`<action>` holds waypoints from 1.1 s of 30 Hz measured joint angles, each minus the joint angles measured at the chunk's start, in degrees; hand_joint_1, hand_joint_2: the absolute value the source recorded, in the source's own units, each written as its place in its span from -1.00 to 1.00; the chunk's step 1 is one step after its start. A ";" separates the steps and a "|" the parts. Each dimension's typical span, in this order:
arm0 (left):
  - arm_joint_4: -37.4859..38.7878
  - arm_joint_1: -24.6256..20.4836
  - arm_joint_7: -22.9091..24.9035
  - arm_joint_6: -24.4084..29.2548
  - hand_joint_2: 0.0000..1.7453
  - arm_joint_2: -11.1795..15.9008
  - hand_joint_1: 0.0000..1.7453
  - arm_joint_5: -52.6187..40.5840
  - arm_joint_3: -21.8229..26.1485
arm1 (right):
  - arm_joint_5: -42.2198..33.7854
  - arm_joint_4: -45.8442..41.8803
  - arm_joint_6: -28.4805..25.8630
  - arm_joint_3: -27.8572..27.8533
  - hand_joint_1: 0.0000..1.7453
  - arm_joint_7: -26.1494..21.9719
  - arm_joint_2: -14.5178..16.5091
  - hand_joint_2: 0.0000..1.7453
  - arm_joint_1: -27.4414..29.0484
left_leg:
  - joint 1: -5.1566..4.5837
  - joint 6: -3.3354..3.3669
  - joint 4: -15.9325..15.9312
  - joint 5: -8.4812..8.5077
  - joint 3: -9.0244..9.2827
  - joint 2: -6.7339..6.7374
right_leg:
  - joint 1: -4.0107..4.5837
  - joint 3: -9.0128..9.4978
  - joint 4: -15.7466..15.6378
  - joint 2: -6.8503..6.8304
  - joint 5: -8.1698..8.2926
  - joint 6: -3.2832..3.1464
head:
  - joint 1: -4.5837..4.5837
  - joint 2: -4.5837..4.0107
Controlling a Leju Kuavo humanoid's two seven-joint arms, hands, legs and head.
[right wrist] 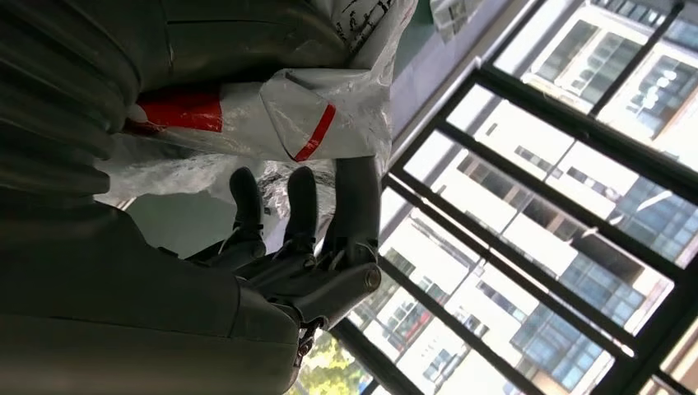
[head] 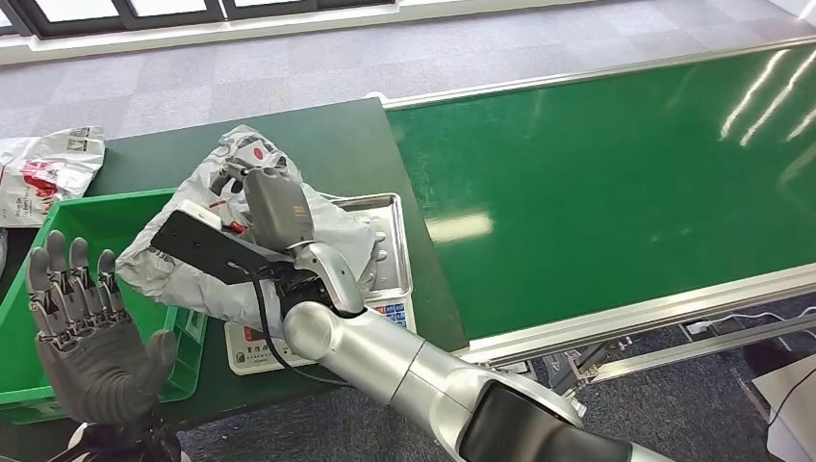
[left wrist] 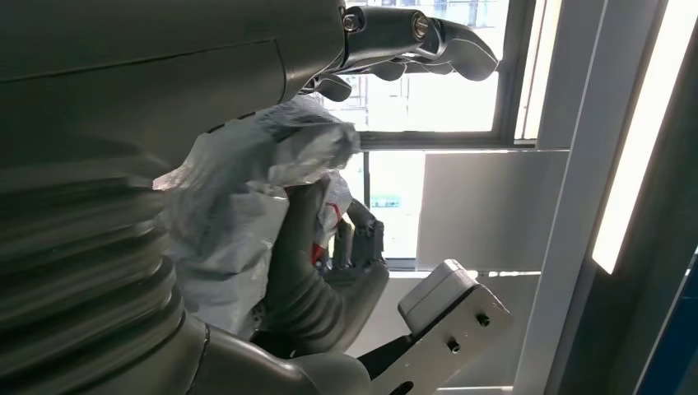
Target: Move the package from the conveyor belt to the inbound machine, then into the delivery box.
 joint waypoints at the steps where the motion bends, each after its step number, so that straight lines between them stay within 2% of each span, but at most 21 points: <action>1: -0.01 0.00 0.00 0.24 1.00 0.00 -1.00 -0.07 0.00 | 0.58 0.11 -2.05 0.42 -1.00 0.60 0.00 1.00 -0.16 | 0.00 0.00 0.00 0.00 0.00 0.00 | 0.00 0.00 0.00 0.00 0.00 0.00 | -0.01 0.00; 4: 0.01 0.00 0.00 0.68 1.00 0.00 -1.00 -0.10 0.00 | 3.64 0.17 -6.29 0.78 -1.00 2.59 0.00 1.00 -0.38 | 0.00 0.00 0.00 0.00 0.01 0.00 | 0.00 -0.01 0.00 0.00 0.00 0.00 | -0.01 0.00; 9: 0.06 -0.03 0.02 1.06 1.00 0.00 -1.00 -0.10 -0.18 | 14.06 -1.86 -7.65 -3.02 -1.00 4.69 0.00 1.00 0.60 | 0.00 0.00 0.00 0.00 0.01 -0.02 | 0.00 -0.01 0.00 -0.02 0.00 0.00 | 0.00 0.00; 13: 0.17 -0.07 0.02 1.26 1.00 0.00 -1.00 -0.10 -0.37 | 20.43 -5.00 -7.70 -6.88 -1.00 5.55 0.00 -1.00 2.37 | 0.00 0.00 0.01 0.00 0.02 -0.04 | 0.00 -0.01 0.00 -0.03 0.00 0.00 | -0.02 0.00; 17: 0.34 -0.14 0.02 1.58 1.00 0.03 -1.00 -0.10 -0.68 | 25.29 -11.70 -7.78 -12.84 -1.00 4.48 -0.01 -1.00 5.09 | 0.00 0.00 0.02 0.00 0.00 -0.12 | 0.00 -0.01 0.00 -0.08 0.00 0.00 | -0.01 0.00; 24: 0.68 -0.32 0.02 2.03 1.00 0.04 -1.00 -0.21 -1.29 | 29.40 -29.97 -7.94 -22.67 -1.00 -0.45 -0.02 -1.00 10.70 | -0.02 0.03 0.03 -0.03 -0.01 -0.11 | -0.02 -0.02 -0.02 -0.10 0.00 0.01 | -0.01 0.00; 28: 0.69 -0.33 0.02 2.26 1.00 0.04 -1.00 -0.27 -1.32 | 29.49 -36.17 -7.96 -25.29 -1.00 -1.24 -0.02 -1.00 12.55 | -0.02 0.03 0.02 -0.03 0.00 -0.09 | -0.02 -0.04 -0.02 -0.08 -0.01 0.01 | -0.01 0.00; 33: 0.70 -0.34 0.02 2.27 1.00 0.04 -1.00 -0.29 -1.36 | 29.56 -39.71 -7.94 -26.70 -1.00 -1.26 -0.02 -1.00 13.58 | -0.01 0.00 0.02 -0.01 0.02 -0.09 | -0.01 -0.04 -0.02 -0.07 0.00 0.00 | 0.00 0.00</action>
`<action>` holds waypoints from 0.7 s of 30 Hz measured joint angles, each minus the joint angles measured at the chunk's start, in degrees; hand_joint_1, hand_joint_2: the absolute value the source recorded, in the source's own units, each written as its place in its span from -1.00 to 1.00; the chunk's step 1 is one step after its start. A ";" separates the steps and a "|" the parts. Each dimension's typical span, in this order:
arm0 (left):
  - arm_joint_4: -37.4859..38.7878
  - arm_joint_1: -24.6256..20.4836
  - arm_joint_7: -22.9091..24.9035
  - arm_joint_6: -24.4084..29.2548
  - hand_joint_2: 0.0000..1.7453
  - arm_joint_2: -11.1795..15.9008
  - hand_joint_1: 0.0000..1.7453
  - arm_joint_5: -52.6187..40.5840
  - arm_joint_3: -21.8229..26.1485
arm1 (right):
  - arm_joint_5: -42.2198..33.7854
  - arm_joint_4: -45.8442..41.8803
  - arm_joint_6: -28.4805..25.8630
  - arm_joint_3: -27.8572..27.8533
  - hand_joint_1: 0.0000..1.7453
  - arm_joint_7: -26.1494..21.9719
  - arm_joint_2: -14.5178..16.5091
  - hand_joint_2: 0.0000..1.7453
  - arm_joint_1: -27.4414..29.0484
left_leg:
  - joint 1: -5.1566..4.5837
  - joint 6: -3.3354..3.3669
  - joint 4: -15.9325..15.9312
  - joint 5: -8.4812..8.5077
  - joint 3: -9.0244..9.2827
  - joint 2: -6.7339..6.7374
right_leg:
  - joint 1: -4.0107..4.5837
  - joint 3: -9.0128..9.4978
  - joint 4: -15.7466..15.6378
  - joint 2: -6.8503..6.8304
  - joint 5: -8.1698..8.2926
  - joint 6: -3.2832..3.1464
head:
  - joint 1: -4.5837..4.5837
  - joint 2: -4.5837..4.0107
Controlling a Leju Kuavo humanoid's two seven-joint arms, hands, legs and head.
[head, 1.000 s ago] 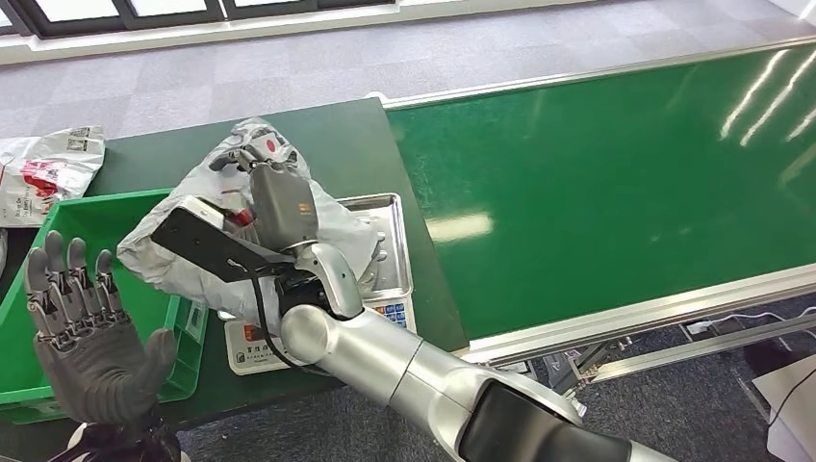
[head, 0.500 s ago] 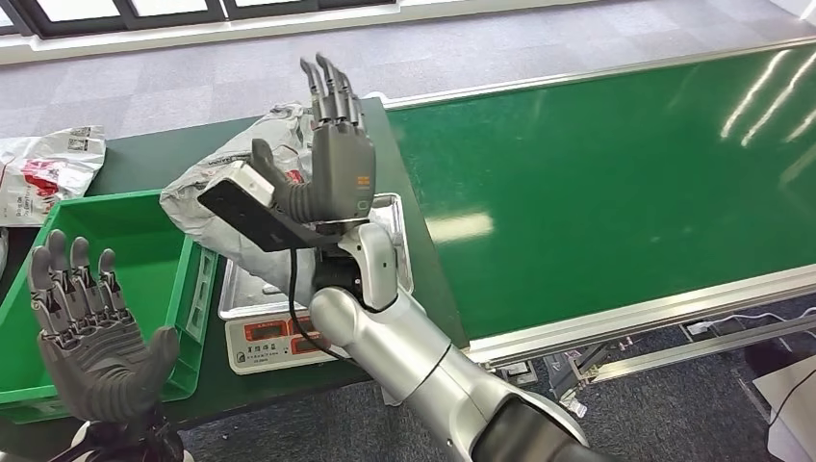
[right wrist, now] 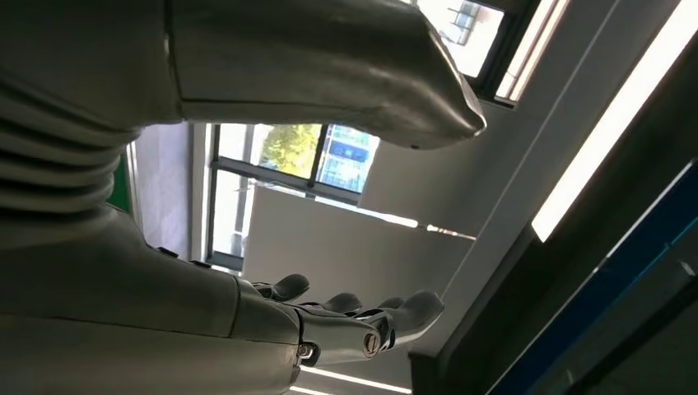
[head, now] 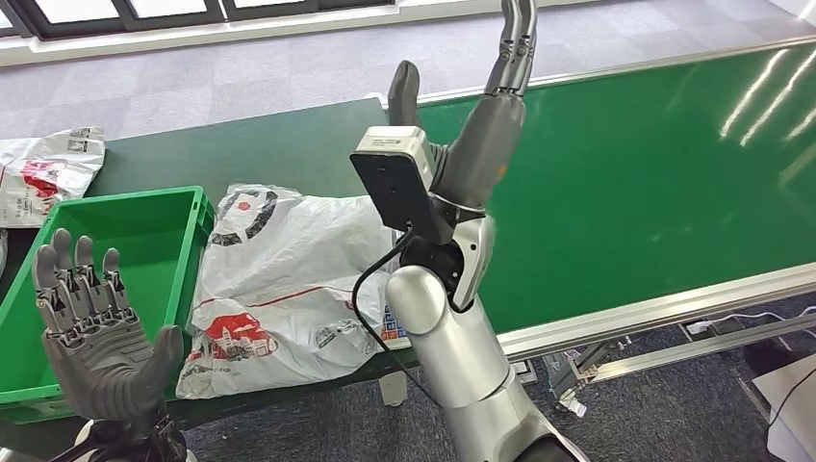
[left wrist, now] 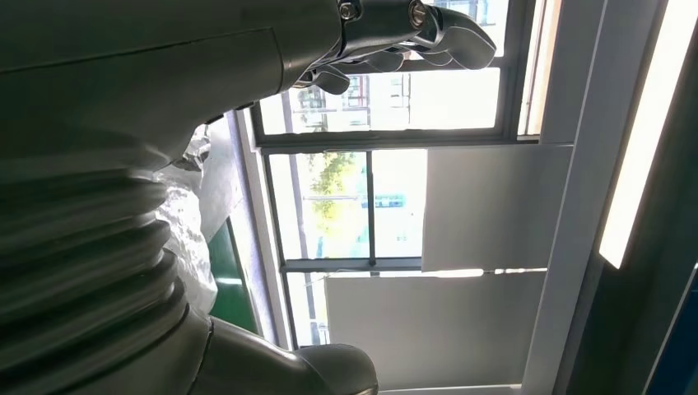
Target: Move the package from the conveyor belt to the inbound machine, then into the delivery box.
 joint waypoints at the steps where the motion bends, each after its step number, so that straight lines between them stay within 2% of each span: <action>1: 0.00 0.00 0.00 0.00 1.00 0.00 -1.00 -0.01 0.00 | 0.00 -0.42 0.00 -0.14 -1.00 0.00 0.00 -1.00 0.09 | 0.00 0.00 0.00 0.00 0.00 0.00 | 0.00 0.00 0.00 0.01 0.00 0.00 | 0.00 0.00; 21: 0.02 -0.05 0.00 0.00 1.00 0.00 -1.00 0.11 -0.22 | 0.52 -2.47 0.03 -1.20 -1.00 -0.35 -0.01 -1.00 1.51 | 0.00 0.00 0.00 0.00 0.00 -0.01 | 0.00 0.01 0.00 0.05 0.00 0.00 | 0.00 0.00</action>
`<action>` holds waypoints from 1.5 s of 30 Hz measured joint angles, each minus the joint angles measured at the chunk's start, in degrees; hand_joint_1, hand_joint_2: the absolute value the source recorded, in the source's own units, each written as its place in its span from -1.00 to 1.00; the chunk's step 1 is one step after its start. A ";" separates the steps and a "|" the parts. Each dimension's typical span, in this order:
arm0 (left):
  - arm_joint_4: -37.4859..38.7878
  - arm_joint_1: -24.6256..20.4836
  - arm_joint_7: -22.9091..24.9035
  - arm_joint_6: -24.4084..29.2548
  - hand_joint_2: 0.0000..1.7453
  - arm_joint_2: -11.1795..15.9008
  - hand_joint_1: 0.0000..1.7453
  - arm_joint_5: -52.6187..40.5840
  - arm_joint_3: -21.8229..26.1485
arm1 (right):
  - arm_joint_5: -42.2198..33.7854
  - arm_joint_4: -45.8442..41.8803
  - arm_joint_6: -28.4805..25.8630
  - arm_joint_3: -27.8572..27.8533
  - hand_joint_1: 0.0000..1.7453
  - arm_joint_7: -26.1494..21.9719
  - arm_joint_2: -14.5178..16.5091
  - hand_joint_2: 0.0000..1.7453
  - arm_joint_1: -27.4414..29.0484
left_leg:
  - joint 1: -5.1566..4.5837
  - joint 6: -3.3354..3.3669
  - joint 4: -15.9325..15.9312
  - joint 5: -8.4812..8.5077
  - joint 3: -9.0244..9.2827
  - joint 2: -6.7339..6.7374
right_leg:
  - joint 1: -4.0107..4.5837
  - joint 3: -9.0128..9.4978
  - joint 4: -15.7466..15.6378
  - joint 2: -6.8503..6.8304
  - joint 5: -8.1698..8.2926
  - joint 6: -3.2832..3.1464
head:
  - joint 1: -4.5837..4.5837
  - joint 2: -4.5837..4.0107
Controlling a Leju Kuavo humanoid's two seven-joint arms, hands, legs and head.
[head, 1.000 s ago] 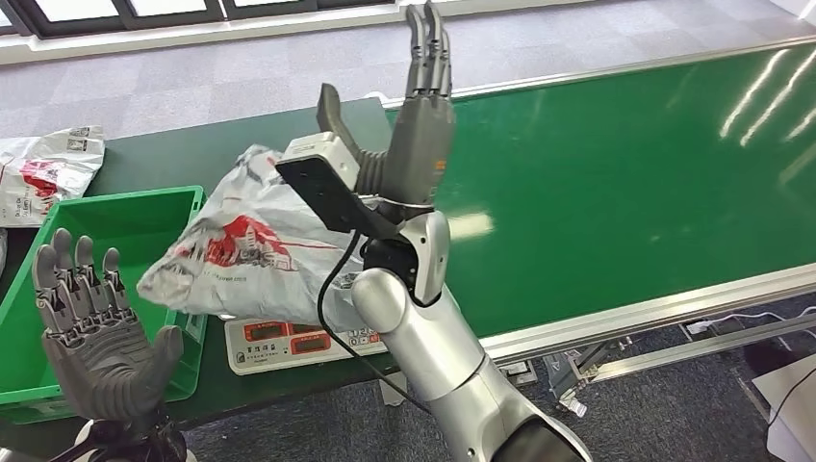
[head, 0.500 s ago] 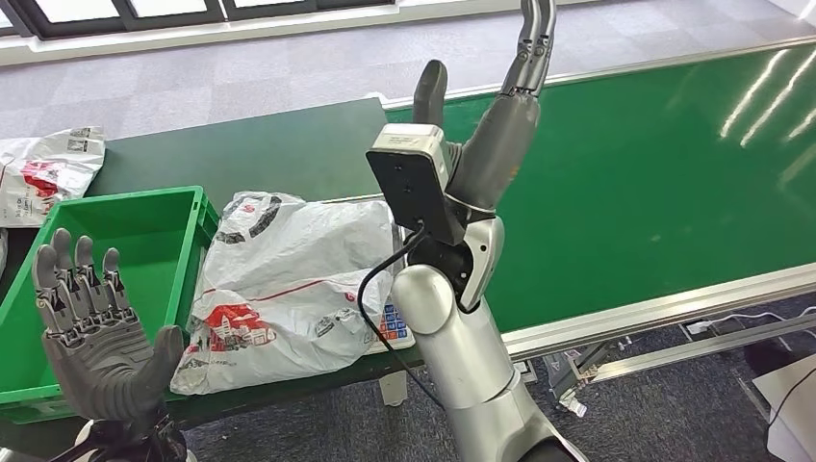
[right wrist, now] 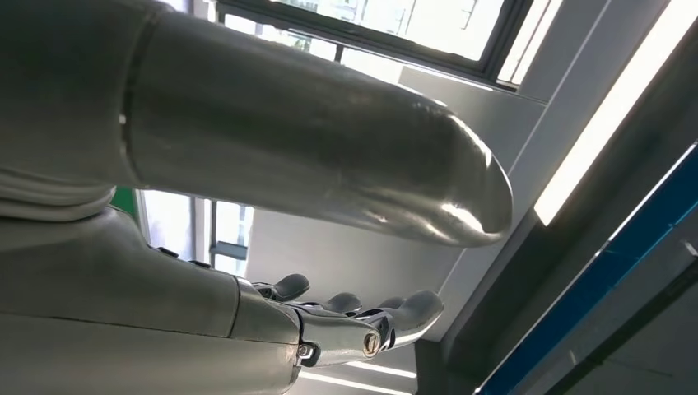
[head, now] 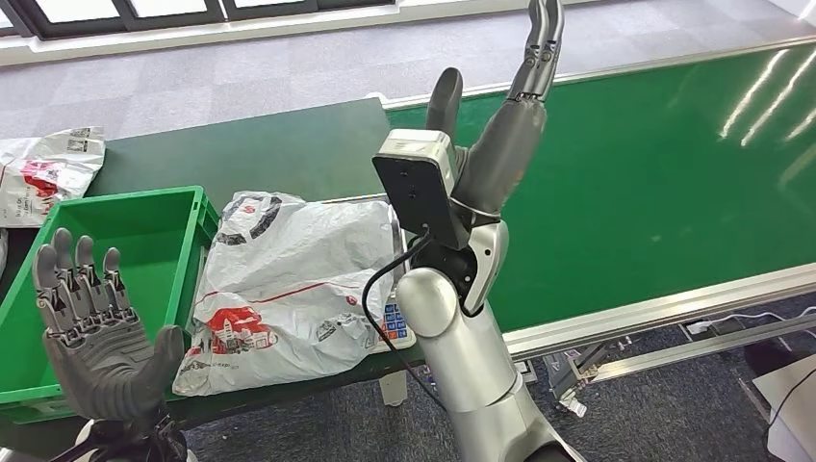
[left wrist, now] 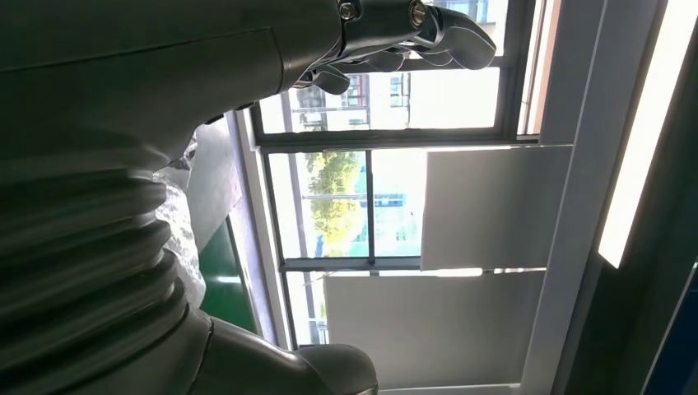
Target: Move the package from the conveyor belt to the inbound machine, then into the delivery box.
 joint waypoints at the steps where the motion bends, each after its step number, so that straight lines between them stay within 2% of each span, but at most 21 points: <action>1: 0.04 -0.03 0.00 -0.01 1.00 0.00 -1.00 0.02 -0.10 | 0.10 0.03 0.01 -0.01 -1.00 0.04 0.01 -1.00 0.15 | 0.00 0.00 0.00 0.00 0.00 0.00 | 0.00 0.00 0.00 0.00 0.00 0.00 | 0.00 0.00; 5: 0.59 -0.28 0.02 0.41 1.00 0.06 -1.00 -1.52 -0.67 | -1.89 -0.77 0.05 -0.50 -1.00 -2.80 -0.01 1.00 0.77 | 0.00 0.00 0.02 0.00 0.02 -0.01 | 0.00 -0.02 0.00 -0.02 0.00 0.00 | -0.01 0.00; 7: 1.64 -1.29 0.74 1.77 1.00 0.72 -1.00 -8.37 -1.39 | -7.21 -3.82 0.07 -1.65 -1.00 -8.05 -0.03 1.00 1.84 | -0.01 0.03 0.04 0.02 0.00 -0.10 | -0.01 -0.02 -0.01 -0.17 -0.01 0.01 | 0.00 0.00; 10: 5.37 -5.27 4.18 0.42 1.00 3.70 -1.00 -27.21 -2.80 | -16.86 -10.72 -0.11 -3.76 -1.00 -15.72 -0.07 1.00 3.85 | -0.03 0.07 0.03 0.04 -0.06 -0.17 | -0.03 -0.03 -0.01 -0.27 -0.01 0.01 | 0.01 0.00; 12: 8.71 -8.56 6.41 -2.37 1.00 5.91 -1.00 -35.89 -3.52 | -20.77 -13.72 -0.18 -4.86 -1.00 -18.40 -0.14 1.00 4.62 | -0.05 0.06 0.03 0.04 -0.04 0.05 | -0.05 -0.11 -0.01 -0.07 0.04 0.00 | 0.00 0.00; 15: 16.46 -15.09 7.81 -5.85 1.00 8.86 -1.00 -43.73 -5.33 | -23.94 -15.51 -0.16 -6.25 -1.00 -20.97 -0.31 1.00 5.02 | -0.06 0.03 0.03 0.10 -0.05 0.34 | -0.04 -0.23 -0.01 0.16 0.19 -0.08 | -0.01 0.00; 21: 34.28 -27.56 6.44 -7.18 1.00 13.08 -1.00 -47.40 -10.54 | -22.91 -15.15 -0.02 -7.09 -1.00 -20.04 -0.40 1.00 5.07 | -0.03 -0.09 -0.01 0.29 -0.07 0.39 | -0.02 -0.25 0.03 0.22 0.36 -0.16 | 0.00 0.00; 27: 42.31 -32.18 6.02 -8.06 1.00 14.63 -1.00 -47.28 -12.86 | -23.55 -14.73 0.02 -7.45 -1.00 -20.44 -0.47 1.00 5.11 | -0.03 -0.08 -0.01 0.31 -0.10 0.36 | -0.01 -0.26 0.04 0.20 0.36 -0.16 | -0.01 0.00; 31: 46.59 -34.94 5.43 -11.40 1.00 16.00 -1.00 -46.50 -14.78 | -24.57 -14.16 0.03 -7.52 -1.00 -21.36 -0.50 -1.00 5.11 | -0.02 -0.08 -0.02 0.31 -0.13 0.36 | -0.01 -0.29 0.04 0.20 0.36 -0.16 | 0.00 0.00; 36: 51.49 -37.62 5.21 -17.10 1.00 18.22 -1.00 -46.23 -17.67 | -25.51 -13.03 0.08 -7.54 -1.00 -21.92 -0.52 -1.00 5.06 | -0.02 -0.09 -0.02 0.32 -0.13 0.36 | 0.00 -0.30 0.05 0.20 0.36 -0.16 | -0.01 0.00; 45: 54.87 -39.53 5.62 -19.48 1.00 20.20 -1.00 -46.47 -20.18 | -26.02 -12.34 0.08 -7.55 -1.00 -22.03 -0.54 -1.00 5.04 | -0.01 -0.12 -0.03 0.34 -0.15 0.30 | 0.00 -0.29 0.07 0.17 0.36 -0.16 | 0.00 0.00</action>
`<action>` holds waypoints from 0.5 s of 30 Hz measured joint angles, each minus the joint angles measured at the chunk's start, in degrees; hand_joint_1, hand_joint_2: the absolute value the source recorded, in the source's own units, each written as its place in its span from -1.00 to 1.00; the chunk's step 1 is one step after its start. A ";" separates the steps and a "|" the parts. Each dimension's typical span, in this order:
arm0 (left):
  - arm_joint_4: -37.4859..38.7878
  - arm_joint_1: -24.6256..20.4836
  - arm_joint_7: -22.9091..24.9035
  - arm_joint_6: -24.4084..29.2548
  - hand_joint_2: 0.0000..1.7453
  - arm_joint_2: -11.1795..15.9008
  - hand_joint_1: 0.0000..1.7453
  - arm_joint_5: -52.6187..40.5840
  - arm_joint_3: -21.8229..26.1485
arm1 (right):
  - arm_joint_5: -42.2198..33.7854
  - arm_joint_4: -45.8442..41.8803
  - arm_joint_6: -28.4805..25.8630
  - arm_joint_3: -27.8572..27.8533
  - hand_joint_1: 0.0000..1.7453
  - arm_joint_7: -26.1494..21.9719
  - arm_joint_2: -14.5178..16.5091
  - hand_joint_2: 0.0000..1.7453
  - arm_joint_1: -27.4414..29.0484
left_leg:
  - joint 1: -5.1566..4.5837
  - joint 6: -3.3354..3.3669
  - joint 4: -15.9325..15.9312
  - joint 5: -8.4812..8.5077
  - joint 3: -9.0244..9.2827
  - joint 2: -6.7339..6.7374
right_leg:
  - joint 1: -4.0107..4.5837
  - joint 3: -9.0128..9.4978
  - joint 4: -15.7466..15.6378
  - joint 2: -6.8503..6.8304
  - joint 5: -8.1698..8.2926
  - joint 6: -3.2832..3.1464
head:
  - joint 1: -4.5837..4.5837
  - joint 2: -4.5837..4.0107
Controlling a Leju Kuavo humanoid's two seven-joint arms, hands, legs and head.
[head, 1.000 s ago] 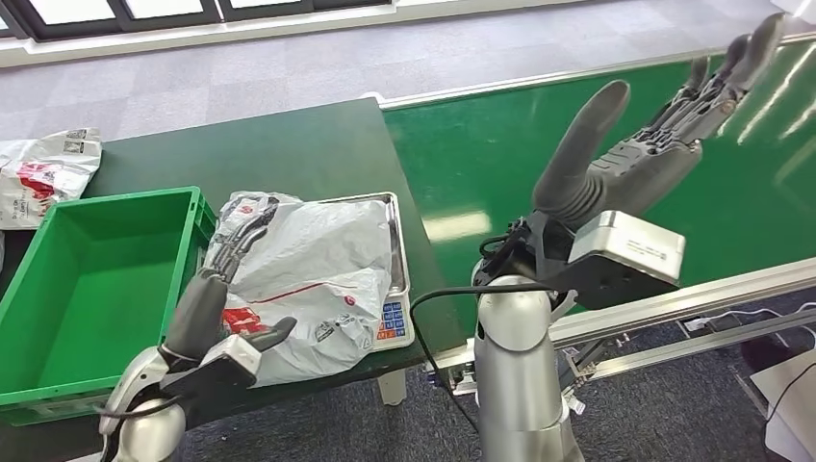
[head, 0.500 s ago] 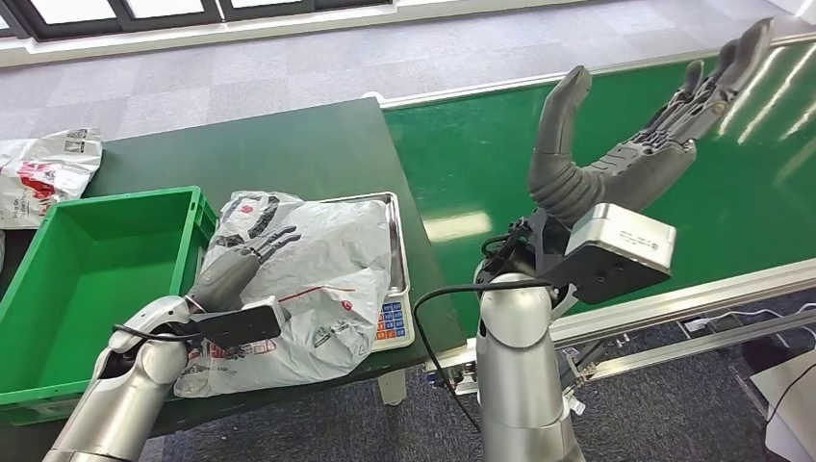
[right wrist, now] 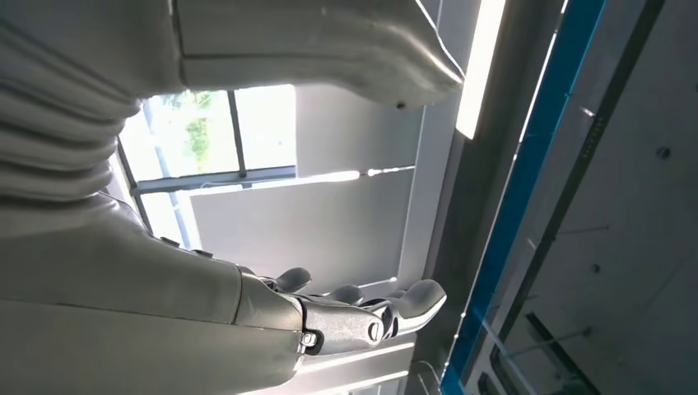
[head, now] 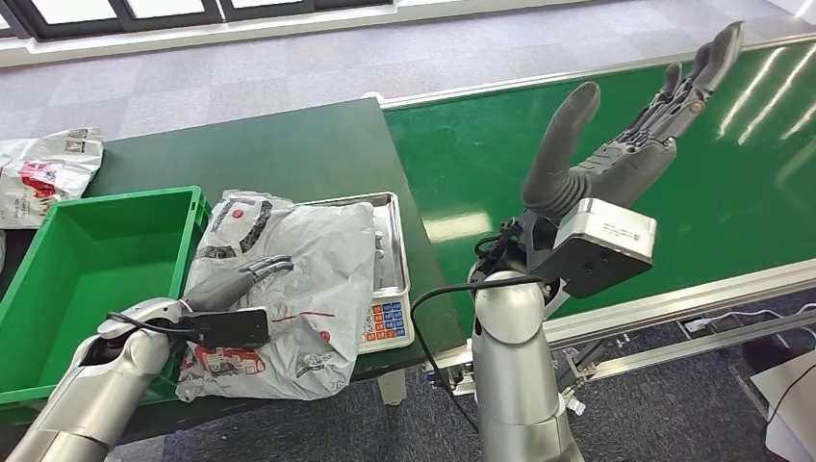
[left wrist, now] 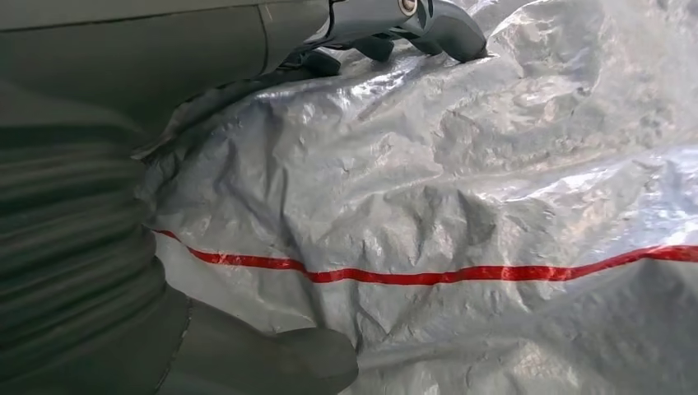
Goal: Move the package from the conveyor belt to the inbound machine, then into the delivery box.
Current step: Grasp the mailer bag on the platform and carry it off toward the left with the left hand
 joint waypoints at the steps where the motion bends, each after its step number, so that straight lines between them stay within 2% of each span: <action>1: 0.28 -0.24 0.13 -0.58 1.00 0.39 -1.00 -0.14 -0.44 | -0.15 0.04 0.00 0.00 -1.00 0.00 0.00 -1.00 0.01 | 0.00 0.00 0.00 0.00 0.00 0.01 | 0.00 0.00 0.00 0.00 0.00 0.00 | -0.01 0.00; 2: 0.60 -0.50 0.19 -1.13 1.00 0.81 -1.00 -0.25 -0.96 | -0.26 0.07 0.00 0.00 -1.00 0.00 0.01 -1.00 0.01 | 0.00 0.00 0.00 0.00 0.01 0.02 | 0.00 0.00 0.00 0.01 0.00 0.00 | -0.01 0.00; 6: 1.26 -1.25 -0.97 -2.80 1.00 2.22 1.00 0.87 -2.55 | -0.34 0.15 0.00 0.00 -1.00 0.00 0.00 -1.00 0.02 | 0.00 -0.01 0.00 0.00 0.02 0.02 | 0.00 -0.01 0.03 0.00 0.00 0.00 | -0.01 0.00; 10: 0.38 -1.33 -3.92 -5.64 1.00 3.51 1.00 4.74 -2.93 | -0.21 0.18 0.00 0.01 -1.00 0.00 0.00 -1.00 0.04 | 0.01 -0.02 0.00 0.01 0.02 0.01 | 0.00 -0.01 0.05 0.00 0.00 -0.01 | -0.01 0.00; 15: -1.49 -1.29 -4.55 -6.90 1.00 4.63 1.00 6.58 -2.97 | 0.02 0.18 0.00 0.02 -1.00 0.01 0.01 -1.00 0.04 | 0.01 -0.02 0.00 0.01 0.01 -0.02 | 0.00 -0.01 0.06 -0.01 0.00 -0.01 | -0.01 0.00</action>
